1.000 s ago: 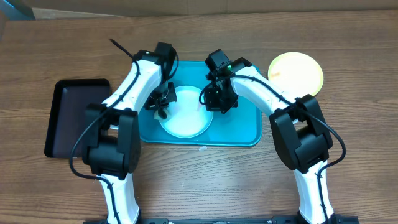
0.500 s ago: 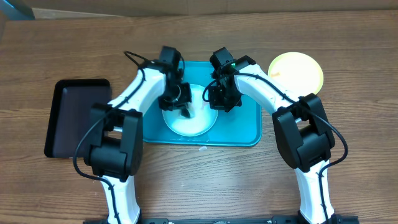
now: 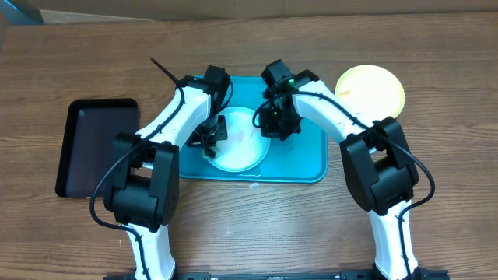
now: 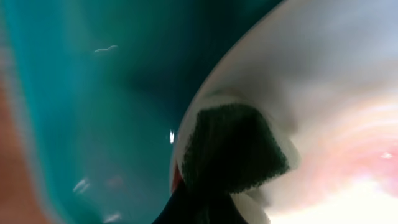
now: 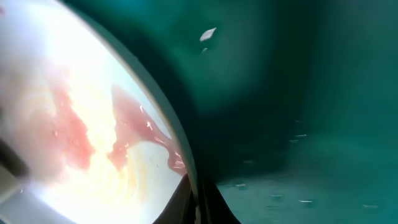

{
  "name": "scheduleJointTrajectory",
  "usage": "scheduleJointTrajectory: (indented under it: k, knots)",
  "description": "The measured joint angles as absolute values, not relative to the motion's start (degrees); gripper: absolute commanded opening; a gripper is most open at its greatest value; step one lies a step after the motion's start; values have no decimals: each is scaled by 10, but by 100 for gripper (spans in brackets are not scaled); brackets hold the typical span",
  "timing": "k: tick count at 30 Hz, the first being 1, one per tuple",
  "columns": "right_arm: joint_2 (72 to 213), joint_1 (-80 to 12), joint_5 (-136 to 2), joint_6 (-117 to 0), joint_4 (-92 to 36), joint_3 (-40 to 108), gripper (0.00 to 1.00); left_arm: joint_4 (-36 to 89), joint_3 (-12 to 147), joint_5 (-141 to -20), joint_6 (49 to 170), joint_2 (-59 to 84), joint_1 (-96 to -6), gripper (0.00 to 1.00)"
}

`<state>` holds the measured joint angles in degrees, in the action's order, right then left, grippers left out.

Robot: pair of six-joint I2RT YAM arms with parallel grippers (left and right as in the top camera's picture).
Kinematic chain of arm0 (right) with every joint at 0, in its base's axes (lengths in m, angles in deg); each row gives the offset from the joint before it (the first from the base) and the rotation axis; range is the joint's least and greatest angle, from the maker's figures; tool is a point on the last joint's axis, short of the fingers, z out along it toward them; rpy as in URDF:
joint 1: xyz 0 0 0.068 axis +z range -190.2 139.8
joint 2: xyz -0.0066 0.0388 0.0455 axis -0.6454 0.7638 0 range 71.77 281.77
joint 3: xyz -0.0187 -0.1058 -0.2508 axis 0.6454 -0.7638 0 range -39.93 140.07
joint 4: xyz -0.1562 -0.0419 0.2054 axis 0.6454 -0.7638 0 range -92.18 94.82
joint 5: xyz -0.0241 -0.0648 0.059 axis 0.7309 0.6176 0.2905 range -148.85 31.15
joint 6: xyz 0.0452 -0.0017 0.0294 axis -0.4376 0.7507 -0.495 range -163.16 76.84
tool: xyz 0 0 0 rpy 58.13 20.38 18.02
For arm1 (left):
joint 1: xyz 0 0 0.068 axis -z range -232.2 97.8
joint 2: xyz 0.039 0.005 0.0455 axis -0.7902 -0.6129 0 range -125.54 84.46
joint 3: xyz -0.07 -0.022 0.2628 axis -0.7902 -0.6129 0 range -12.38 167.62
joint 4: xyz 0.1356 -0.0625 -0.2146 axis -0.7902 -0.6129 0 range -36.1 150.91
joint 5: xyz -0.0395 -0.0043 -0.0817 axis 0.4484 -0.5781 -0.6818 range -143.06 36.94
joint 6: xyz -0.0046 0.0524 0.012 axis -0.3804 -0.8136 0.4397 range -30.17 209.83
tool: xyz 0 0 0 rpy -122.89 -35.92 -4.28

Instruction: Clean dirty plates on tray and stack at the side

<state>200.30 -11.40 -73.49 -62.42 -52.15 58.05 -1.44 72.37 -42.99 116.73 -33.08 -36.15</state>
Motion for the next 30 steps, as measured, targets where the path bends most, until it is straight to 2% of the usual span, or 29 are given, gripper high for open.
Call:
scheduleJointTrajectory:
  k: [5, 8, 12, 15, 21, 30]
  knots:
    - [2003, -109, -724, -626, -543, 584, 4, -80, 769, -333, 1204, -331, -375, 4]
    - [2006, -120, -706, -626, -584, 604, 4, -85, 802, -316, 1215, -329, -398, 4]
    - [2010, -126, -677, -622, -634, 659, 4, -74, 827, -348, 1213, -296, -418, 4]
    - [2009, -124, -634, -620, -667, 720, 4, -57, 834, -415, 1187, -244, -433, 4]
    - [1996, -105, -471, -616, -764, 824, 4, -65, 846, -522, 1128, -187, -465, 4]
    - [1984, -20, -168, -611, -839, 882, 4, -62, 826, -561, 1106, -197, -471, 4]
